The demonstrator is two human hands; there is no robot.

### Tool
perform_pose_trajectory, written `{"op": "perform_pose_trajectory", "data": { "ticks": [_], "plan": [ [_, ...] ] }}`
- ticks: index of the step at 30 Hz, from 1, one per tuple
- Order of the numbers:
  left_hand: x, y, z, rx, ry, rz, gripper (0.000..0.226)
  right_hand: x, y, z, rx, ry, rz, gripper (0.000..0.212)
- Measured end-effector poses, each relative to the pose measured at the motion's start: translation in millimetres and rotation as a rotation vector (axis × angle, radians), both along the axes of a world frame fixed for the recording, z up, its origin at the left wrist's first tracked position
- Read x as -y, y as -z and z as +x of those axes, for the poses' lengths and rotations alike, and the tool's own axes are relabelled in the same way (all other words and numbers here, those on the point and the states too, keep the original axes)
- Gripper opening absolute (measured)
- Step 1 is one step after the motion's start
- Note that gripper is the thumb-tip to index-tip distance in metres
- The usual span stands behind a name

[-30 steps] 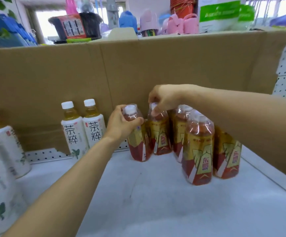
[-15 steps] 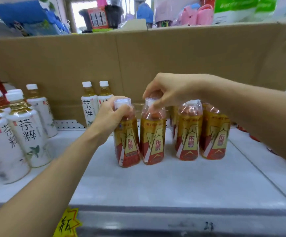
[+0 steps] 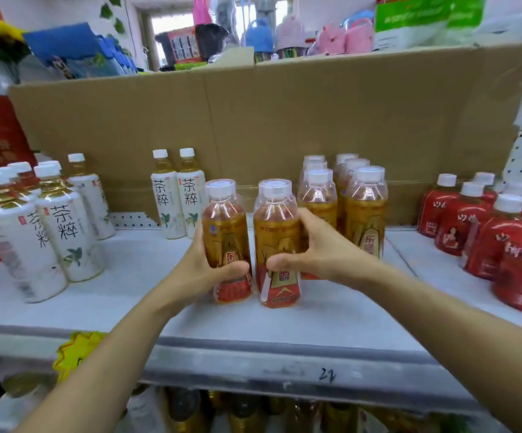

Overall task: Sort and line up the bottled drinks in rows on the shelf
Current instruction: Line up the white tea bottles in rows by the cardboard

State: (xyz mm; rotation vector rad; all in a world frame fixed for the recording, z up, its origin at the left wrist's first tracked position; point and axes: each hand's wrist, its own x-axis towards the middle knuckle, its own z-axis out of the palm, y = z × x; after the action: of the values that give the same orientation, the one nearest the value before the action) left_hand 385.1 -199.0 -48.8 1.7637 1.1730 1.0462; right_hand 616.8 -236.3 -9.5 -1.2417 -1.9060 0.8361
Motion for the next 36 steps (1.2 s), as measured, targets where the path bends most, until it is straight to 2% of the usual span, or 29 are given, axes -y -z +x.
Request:
{"op": "perform_pose_trajectory", "data": {
  "ticks": [2,4,9,14,20,26,32,36],
  "plan": [
    [3,8,-5,-0.076,-0.006,-0.030,0.092,4,26,-7,-0.101,0.059,-0.024,0.068],
    [7,8,-7,-0.072,-0.016,-0.041,0.087,7,34,-10,-0.173,0.096,-0.004,0.061],
    [25,10,23,-0.074,-0.019,-0.019,0.079,25,36,28,-0.167,0.125,0.012,0.057],
    [33,19,76,-0.072,0.023,0.026,0.067,45,37,91,-0.148,0.299,0.087,0.052],
    [36,24,117,-0.033,0.054,0.021,0.074,52,48,108,-0.087,0.372,0.057,0.069],
    [42,20,122,-0.073,0.017,0.051,0.068,54,55,107,-0.086,0.389,0.054,0.063],
    [48,16,121,-0.133,0.004,0.036,0.070,56,49,106,-0.029,0.376,-0.006,0.068],
    [56,14,110,-0.237,0.006,0.012,0.076,66,52,92,-0.028,0.546,0.154,0.090]
  ]
}}
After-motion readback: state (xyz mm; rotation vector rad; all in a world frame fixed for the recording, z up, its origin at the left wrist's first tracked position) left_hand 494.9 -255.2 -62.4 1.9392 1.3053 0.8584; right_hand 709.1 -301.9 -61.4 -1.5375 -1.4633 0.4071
